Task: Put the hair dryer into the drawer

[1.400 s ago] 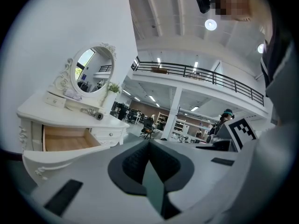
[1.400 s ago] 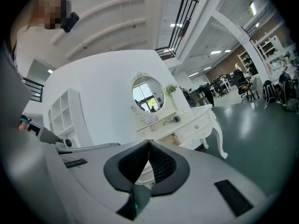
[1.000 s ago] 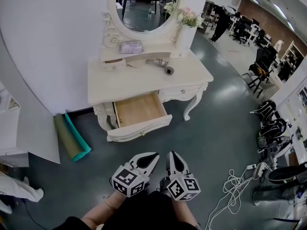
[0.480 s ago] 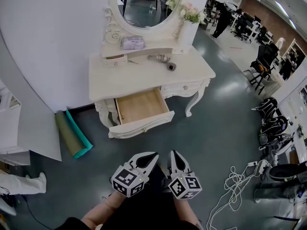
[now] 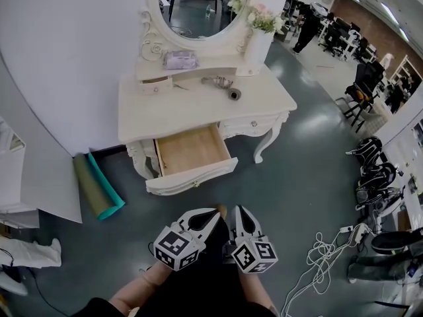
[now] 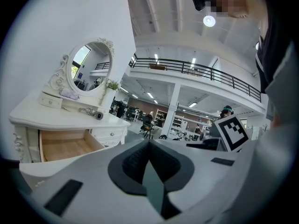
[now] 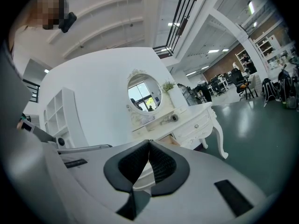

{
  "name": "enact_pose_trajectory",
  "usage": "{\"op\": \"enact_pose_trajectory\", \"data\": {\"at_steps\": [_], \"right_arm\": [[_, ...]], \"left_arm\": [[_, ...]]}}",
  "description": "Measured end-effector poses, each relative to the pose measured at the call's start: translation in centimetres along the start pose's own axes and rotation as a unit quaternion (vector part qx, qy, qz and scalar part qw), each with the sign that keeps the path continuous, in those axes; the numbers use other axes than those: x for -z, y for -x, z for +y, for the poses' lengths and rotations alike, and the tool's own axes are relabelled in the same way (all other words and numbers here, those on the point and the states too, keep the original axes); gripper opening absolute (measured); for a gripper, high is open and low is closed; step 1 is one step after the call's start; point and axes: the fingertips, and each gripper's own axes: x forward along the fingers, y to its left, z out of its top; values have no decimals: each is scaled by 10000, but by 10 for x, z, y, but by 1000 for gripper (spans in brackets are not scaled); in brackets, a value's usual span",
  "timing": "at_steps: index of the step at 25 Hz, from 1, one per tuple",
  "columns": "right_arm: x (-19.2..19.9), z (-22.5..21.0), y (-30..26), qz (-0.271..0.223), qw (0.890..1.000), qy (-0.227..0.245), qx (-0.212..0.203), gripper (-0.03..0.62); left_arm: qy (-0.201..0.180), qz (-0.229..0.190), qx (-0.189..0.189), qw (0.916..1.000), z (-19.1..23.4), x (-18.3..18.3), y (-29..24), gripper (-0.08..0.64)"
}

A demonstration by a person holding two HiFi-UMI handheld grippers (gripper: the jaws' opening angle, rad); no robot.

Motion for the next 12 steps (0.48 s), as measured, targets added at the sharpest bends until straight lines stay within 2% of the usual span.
{"op": "enact_pose_trajectory", "data": {"at_steps": [5, 12], "right_arm": [[-9, -18, -30, 30, 10000, 1, -66, 31], [-46, -47, -76, -72, 9998, 64, -152, 31]], "left_arm": [[-60, -60, -32, 10000, 17, -12, -27, 0], [-29, -208, 76, 9998, 33, -39, -80, 0]]}}
